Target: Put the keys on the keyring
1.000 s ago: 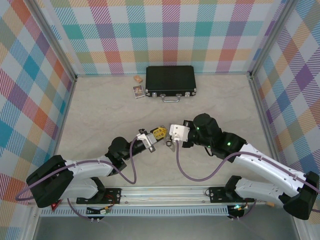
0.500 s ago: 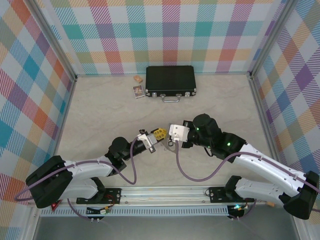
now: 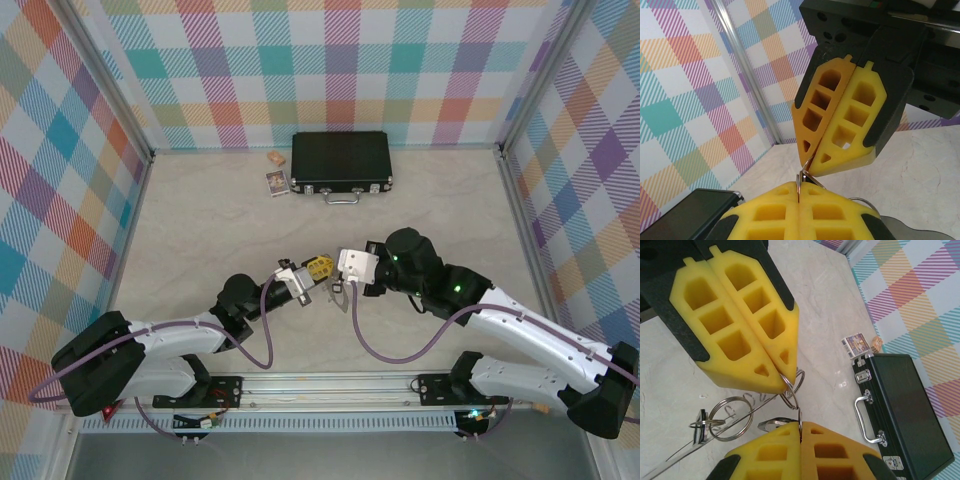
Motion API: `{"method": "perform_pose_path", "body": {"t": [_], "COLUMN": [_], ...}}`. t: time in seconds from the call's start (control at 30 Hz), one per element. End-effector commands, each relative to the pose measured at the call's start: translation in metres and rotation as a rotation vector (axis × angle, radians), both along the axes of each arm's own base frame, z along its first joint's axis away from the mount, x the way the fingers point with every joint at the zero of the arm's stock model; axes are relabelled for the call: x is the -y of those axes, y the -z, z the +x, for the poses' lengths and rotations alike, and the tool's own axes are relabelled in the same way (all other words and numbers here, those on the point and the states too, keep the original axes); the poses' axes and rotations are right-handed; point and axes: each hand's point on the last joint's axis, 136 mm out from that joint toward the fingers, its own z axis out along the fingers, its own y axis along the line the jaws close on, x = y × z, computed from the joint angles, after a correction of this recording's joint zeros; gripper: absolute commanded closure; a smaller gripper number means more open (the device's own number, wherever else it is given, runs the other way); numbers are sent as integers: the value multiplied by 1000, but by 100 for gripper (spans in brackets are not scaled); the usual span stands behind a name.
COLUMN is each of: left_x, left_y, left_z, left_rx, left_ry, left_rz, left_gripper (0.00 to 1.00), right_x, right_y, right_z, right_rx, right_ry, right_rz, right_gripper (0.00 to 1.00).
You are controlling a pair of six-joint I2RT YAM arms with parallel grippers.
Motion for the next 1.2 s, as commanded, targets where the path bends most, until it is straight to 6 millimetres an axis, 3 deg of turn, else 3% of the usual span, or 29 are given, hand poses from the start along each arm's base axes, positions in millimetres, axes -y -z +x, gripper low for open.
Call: {"method": "perform_pose_path", "body": {"t": [0.0, 0.4, 0.83, 1.17], "left_x": [0, 0, -6, -5], "left_y": [-14, -13, -17, -17], "left_z": [-8, -7, -4, -6], "left_rx": [46, 42, 49, 46], "left_ry": [13, 7, -25, -13], "left_rz": [-28, -25, -53, -46], "left_gripper": [100, 100, 100, 100], "right_x": [-4, -7, 5, -2], "right_y": [-14, -12, -11, -7], "right_z": [-4, -6, -1, -2], "right_rx": [7, 9, 16, -12], "right_ry": [-12, -19, 48, 26], "right_rz": [50, 35, 48, 38], "right_gripper": [100, 100, 100, 100]}}
